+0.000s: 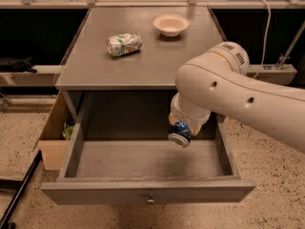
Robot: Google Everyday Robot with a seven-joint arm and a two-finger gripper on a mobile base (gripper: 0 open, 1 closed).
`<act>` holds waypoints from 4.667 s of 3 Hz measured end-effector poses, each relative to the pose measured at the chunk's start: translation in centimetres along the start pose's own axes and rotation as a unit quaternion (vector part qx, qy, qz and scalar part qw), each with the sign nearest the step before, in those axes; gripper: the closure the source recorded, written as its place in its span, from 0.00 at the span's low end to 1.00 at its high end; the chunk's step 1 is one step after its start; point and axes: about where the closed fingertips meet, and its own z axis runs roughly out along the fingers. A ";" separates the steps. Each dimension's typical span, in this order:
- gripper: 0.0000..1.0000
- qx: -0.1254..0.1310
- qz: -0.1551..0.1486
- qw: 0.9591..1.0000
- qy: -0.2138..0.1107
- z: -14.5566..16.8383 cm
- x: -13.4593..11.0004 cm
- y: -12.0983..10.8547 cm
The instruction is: Pick pepsi can from top drawer and place on counter
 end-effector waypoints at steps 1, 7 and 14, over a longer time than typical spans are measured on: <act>1.00 0.016 0.017 0.997 0.075 -5.6 0.7 1.5; 1.00 0.068 0.037 0.989 0.130 -12.4 9.4 1.7; 1.00 0.142 0.030 0.986 0.081 -11.0 17.0 -6.4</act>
Offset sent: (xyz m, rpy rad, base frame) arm -0.0173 -0.0189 0.0429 -0.0169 -0.1254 -0.0501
